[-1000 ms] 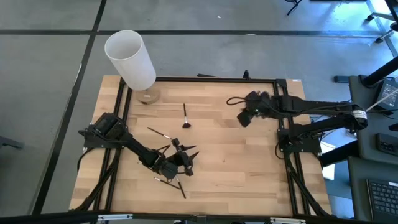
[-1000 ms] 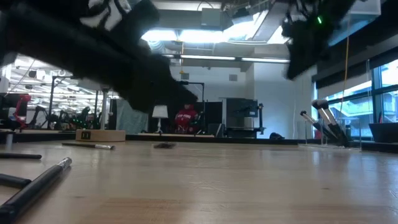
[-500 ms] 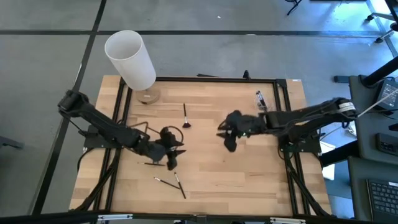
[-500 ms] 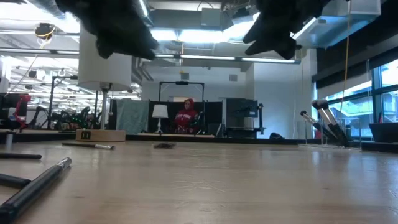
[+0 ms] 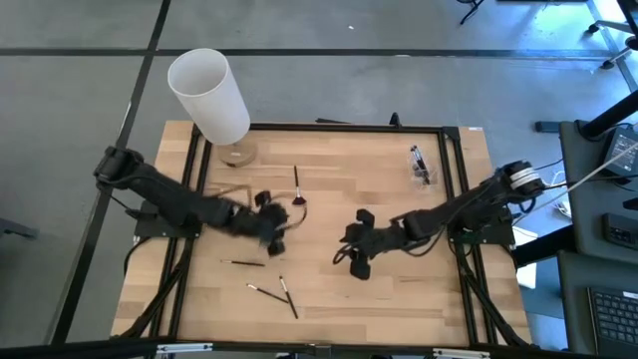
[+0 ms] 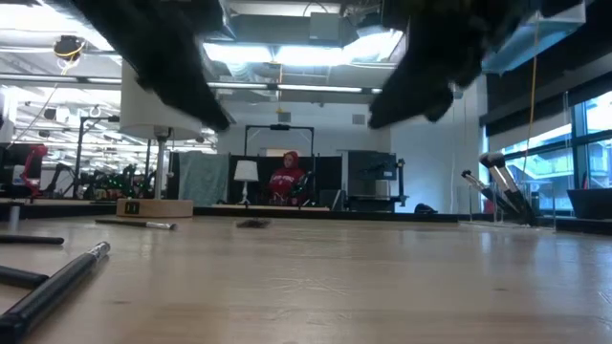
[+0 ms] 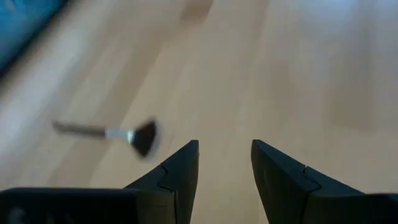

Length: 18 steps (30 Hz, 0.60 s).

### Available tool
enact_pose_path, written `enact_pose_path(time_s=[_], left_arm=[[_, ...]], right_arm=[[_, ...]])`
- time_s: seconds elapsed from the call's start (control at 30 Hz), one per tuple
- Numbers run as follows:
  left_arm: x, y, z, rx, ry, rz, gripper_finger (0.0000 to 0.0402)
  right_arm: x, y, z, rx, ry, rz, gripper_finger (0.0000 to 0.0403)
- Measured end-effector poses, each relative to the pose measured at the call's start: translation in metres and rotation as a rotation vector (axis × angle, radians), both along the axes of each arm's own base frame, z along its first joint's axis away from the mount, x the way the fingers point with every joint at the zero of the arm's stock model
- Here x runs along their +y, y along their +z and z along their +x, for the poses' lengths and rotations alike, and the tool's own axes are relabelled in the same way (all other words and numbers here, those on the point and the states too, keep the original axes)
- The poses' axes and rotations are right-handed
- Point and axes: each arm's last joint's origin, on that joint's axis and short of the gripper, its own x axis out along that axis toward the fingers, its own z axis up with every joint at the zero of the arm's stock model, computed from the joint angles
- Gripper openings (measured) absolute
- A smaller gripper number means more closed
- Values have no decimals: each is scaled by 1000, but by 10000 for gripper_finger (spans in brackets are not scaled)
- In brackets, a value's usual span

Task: Sort items
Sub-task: Put the highlighter brush into the bottom section of the transparent organizer

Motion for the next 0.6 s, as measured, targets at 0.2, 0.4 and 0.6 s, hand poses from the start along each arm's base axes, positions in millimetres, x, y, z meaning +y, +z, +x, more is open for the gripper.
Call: enact_pose_path(time_s=[0.2, 0.4, 0.6], left_arm=[[74, -13, 9, 204, -59, 48, 143], [118, -9, 10, 279, -171, 285, 143], [143, -5, 19, 295, -193, 370, 143]], right_arm=[[4, -29, 9, 90, -10, -16, 152], [5, -34, 9, 117, 28, -18, 152], [4, -38, 3, 188, 78, -86, 152]])
